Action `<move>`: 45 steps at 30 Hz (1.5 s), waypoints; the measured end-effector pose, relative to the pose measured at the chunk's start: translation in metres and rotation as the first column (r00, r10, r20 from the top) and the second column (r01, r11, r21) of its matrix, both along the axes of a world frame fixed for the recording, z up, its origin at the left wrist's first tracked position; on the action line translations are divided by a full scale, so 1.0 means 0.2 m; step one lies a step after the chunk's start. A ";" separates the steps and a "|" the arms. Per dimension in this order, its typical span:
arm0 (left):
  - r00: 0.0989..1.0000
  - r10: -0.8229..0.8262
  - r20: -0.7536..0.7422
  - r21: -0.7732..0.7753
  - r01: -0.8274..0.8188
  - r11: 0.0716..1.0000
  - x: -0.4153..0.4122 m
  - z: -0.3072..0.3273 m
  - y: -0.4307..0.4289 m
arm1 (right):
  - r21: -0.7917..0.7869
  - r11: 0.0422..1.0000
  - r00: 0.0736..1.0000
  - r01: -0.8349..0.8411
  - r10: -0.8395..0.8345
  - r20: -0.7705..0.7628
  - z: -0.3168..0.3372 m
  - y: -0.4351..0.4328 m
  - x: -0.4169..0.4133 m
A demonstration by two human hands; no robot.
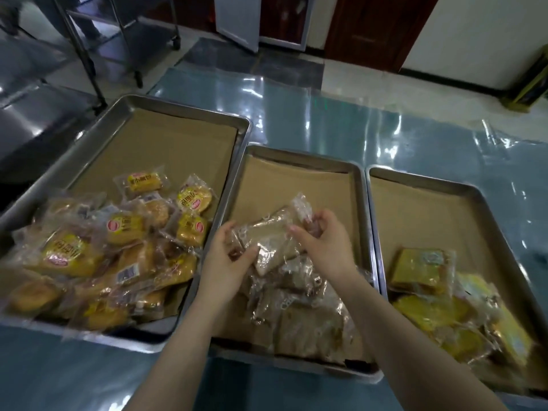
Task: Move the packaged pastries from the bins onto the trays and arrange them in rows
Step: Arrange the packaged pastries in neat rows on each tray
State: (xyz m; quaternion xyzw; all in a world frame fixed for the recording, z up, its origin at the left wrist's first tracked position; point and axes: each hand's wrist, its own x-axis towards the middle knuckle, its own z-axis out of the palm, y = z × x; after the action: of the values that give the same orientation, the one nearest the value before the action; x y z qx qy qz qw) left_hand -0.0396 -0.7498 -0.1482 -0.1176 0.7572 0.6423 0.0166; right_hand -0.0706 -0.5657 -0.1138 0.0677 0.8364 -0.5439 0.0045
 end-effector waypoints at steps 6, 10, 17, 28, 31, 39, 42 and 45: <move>0.992 0.110 -0.056 0.052 -0.107 0.993 -0.35 0.00 -0.01 | -0.159 0.987 0.997 -0.033 0.043 0.061 -0.04 0.02 -0.27; 0.986 0.121 -0.116 -0.050 -0.128 0.991 -0.60 -0.05 -0.03 | -0.183 0.982 0.995 -0.044 0.060 0.082 -0.09 0.07 -0.54; 0.920 -0.332 -0.210 -0.879 -0.029 0.476 -0.79 -0.18 -0.01 | 0.232 0.966 0.962 -0.115 0.051 0.266 -0.27 0.04 -0.95; 0.956 -0.294 0.007 -0.879 0.146 0.454 -0.85 -0.29 -0.04 | 0.728 0.504 0.868 -0.464 0.424 0.259 -0.48 -0.17 -1.07; 0.946 -0.324 0.015 -0.862 0.177 0.475 -0.86 -0.28 -0.04 | 0.718 0.525 0.883 -0.457 0.366 0.295 -0.50 -0.25 -1.08; 0.963 -0.270 -0.026 -0.659 0.186 0.729 -0.87 -0.24 -0.09 | 0.524 0.831 0.978 -0.186 0.209 0.016 -0.33 -0.09 -0.94; 0.964 -0.265 -0.031 -0.591 0.196 0.783 -0.86 -0.24 -0.11 | 0.359 0.884 0.954 -0.298 0.258 0.154 -0.26 0.13 -0.77; 0.965 -0.260 -0.026 -0.594 0.194 0.781 -0.86 -0.23 -0.10 | 0.205 0.833 0.838 -0.514 0.437 0.326 -0.23 0.28 -0.61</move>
State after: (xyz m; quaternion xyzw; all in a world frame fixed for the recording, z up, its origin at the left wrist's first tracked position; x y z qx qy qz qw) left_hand -0.2119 -0.7707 -0.1945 0.0094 0.9266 0.3757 0.0163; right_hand -0.1931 -0.5103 -0.1598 -0.0724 0.8873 -0.3852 0.2429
